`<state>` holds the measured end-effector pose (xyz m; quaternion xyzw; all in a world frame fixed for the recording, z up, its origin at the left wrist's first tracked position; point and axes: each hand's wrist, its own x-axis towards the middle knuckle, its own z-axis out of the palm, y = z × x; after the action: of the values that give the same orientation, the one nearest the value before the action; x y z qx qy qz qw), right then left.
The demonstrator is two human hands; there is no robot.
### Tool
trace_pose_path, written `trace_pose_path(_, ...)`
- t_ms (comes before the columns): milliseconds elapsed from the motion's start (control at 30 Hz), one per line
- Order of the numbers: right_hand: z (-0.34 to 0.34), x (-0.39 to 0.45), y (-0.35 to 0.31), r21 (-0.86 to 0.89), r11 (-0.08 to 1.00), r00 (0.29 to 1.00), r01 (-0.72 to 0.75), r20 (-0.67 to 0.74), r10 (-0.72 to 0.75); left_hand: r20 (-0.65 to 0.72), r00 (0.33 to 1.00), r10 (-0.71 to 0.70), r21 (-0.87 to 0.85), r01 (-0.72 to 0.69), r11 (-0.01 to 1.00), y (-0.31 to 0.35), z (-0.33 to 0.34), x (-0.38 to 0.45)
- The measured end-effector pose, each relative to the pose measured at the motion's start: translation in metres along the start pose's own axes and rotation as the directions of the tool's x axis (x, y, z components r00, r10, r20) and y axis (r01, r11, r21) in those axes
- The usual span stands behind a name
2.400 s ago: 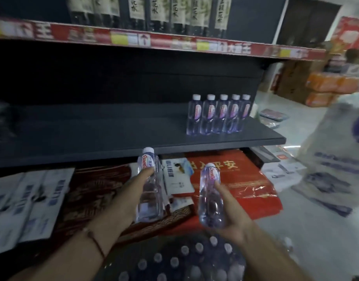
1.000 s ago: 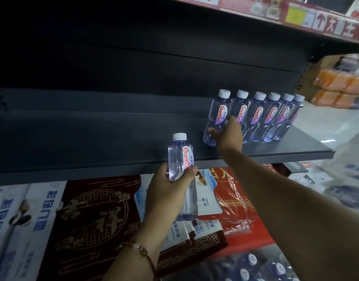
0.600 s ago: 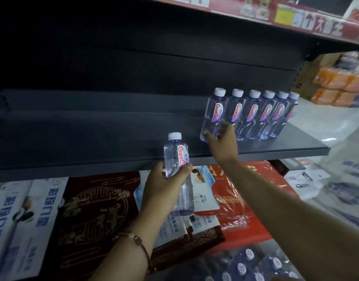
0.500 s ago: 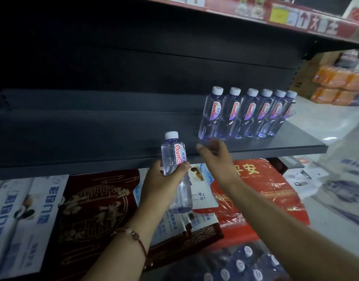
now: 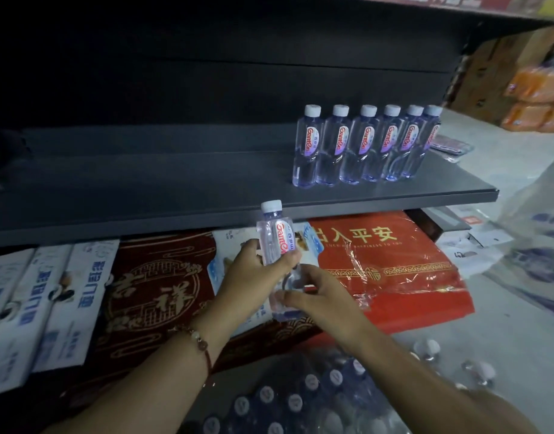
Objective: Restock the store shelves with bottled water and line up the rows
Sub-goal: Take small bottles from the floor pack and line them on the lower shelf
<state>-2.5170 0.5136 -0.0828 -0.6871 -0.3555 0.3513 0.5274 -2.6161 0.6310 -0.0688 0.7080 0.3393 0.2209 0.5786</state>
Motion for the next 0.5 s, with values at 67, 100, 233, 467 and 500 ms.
trace_pose_path(67,-0.004,-0.001,0.003,-0.093,0.996,0.999,0.004,-0.033,-0.007,0.039,0.999,0.035,0.065,-0.038,0.997,-0.001,-0.001,-0.008)
trace_pose_path(100,-0.006,-0.003,0.004,-0.138,0.99,0.999,0.015,-0.041,-0.021,0.063,0.997,0.053,0.118,-0.06,0.991,-0.002,-0.003,-0.012)
trace_pose_path(233,-0.01,-0.007,0.001,-0.186,0.982,0.997,0.029,-0.071,-0.043,0.134,0.986,0.103,0.461,-0.154,0.874,0.001,-0.018,-0.026)
trace_pose_path(467,-0.011,0.024,-0.03,-0.036,0.998,0.988,0.049,-0.142,-0.053,0.137,0.967,0.214,0.826,-0.231,0.514,0.0,-0.044,-0.02)
trace_pose_path(500,-0.009,0.036,-0.035,-0.031,0.997,0.981,0.069,-0.18,-0.073,0.126,0.966,0.226,0.844,-0.224,0.487,-0.002,-0.047,-0.017)
